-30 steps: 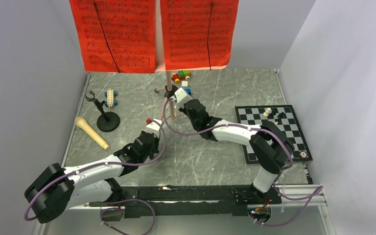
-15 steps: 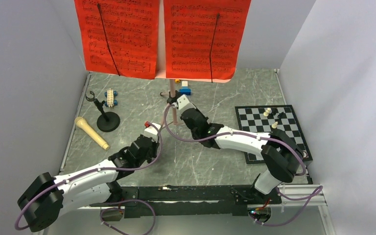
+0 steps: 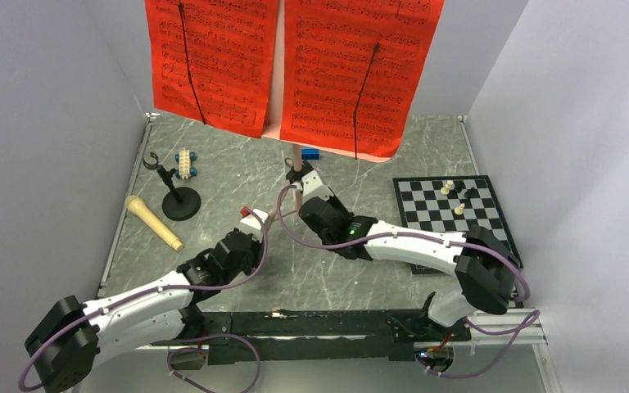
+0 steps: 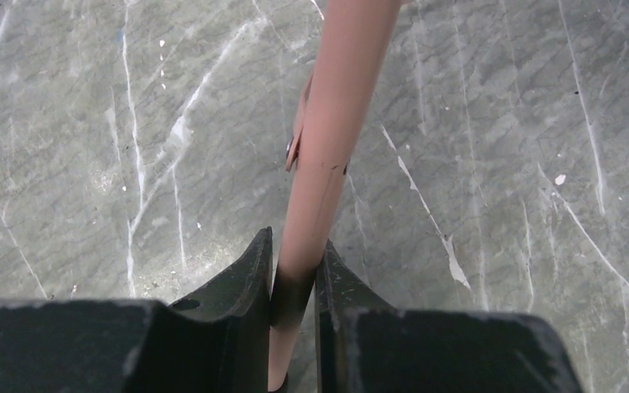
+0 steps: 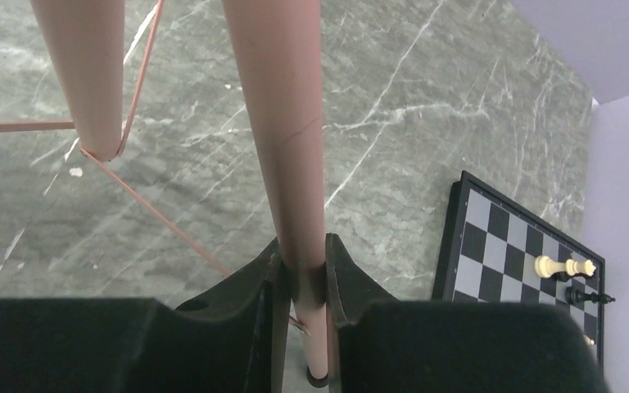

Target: Pack up the instrument practice props

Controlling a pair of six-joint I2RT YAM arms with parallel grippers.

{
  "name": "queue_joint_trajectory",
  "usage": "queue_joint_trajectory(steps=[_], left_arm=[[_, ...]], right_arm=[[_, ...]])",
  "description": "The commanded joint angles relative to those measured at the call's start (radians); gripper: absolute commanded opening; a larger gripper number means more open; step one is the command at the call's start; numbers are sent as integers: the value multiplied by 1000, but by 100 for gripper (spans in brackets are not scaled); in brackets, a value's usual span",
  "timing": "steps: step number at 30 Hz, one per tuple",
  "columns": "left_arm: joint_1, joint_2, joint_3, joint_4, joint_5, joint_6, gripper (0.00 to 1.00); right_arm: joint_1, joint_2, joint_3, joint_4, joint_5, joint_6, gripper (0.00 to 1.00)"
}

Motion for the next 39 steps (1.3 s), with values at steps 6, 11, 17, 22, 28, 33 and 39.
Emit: queue_joint_trajectory(steps=[6,11,17,22,28,33,39], left_arm=[[-7,-127,-74,-23,-8,-238,0],[-21,-210,-104,-34,-30,-274,0],[-40,-234,-117,-47,-58,-301,0],[-60,-215,-123,-24,-70,-322,0],[-65,-158,-103,-3,-102,-319,0],[-65,-129,-76,-23,-116,-322,0],[-65,-151,-56,-58,-123,-322,15]], right_arm=[[87,-113,-101,9,-133,76,0],[49,-127,-141,70,-166,43,0],[-13,-113,-150,121,-225,19,0],[-72,-101,-151,138,-273,21,0],[-102,-77,-137,166,-305,21,0],[-101,-78,-122,106,-339,45,0],[-87,-152,-167,62,-355,96,6]])
